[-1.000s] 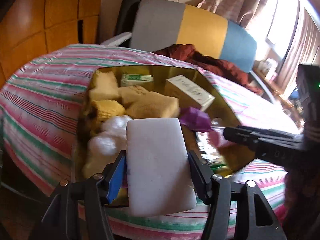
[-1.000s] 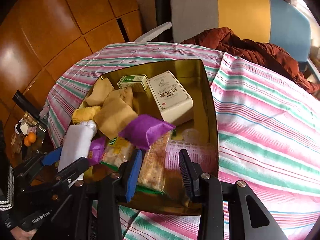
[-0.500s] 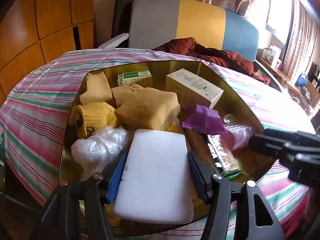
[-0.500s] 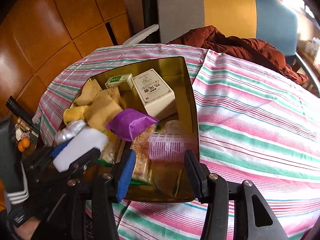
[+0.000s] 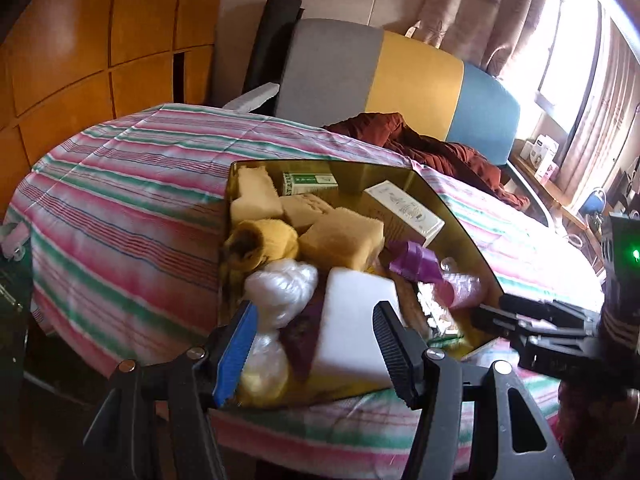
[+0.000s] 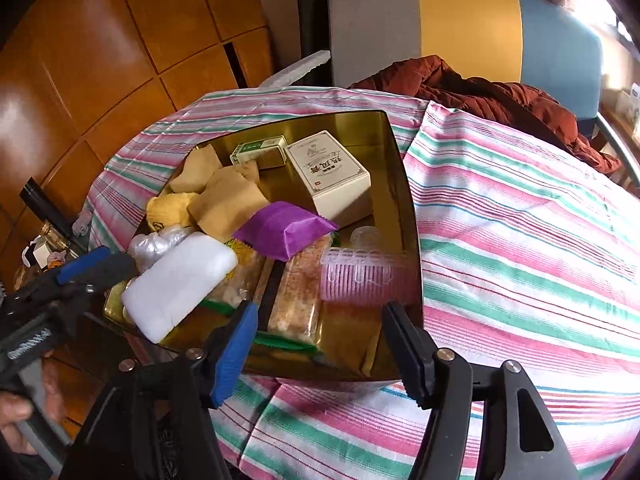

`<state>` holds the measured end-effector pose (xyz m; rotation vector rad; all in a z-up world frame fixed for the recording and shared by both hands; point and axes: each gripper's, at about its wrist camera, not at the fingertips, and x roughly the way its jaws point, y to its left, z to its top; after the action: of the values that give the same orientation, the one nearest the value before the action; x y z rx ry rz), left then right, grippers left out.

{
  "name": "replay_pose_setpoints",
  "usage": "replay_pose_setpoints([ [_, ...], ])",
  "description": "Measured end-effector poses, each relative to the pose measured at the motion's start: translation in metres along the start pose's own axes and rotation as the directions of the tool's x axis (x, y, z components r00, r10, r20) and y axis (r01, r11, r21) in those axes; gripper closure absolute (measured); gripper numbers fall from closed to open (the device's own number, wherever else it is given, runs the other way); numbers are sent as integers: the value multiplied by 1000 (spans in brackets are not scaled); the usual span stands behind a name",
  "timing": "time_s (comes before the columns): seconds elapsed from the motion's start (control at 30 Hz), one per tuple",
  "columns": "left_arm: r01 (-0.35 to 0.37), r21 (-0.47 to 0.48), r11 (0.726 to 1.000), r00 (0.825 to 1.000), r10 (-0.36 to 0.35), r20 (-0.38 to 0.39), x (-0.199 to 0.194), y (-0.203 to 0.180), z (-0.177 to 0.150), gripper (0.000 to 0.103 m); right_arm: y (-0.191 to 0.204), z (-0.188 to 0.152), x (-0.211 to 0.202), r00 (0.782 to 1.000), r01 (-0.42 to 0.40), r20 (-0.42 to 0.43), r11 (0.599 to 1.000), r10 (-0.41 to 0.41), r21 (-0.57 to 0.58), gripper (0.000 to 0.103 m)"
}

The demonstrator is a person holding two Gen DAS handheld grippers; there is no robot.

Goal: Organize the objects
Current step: 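Open both grippers and lift them away from the tray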

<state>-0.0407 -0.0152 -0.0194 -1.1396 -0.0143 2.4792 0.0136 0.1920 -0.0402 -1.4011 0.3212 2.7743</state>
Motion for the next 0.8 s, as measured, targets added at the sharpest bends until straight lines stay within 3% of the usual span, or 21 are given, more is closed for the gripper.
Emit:
replay_pose_setpoints([
  [0.27, -5, 85, 996, 997, 11, -73, 8, -19, -24, 58, 11, -2, -5, 1000, 12, 22, 999, -11, -40, 35],
  [0.67, -44, 74, 996, 992, 52, -115, 38, -27, -25, 56, 12, -4, -7, 999, 34, 23, 999, -33, -35, 29],
  [0.8, -65, 59, 996, 994, 70, -82, 31, -25, -23, 52, 17, -7, -3, 999, 50, 21, 997, -49, -52, 25],
])
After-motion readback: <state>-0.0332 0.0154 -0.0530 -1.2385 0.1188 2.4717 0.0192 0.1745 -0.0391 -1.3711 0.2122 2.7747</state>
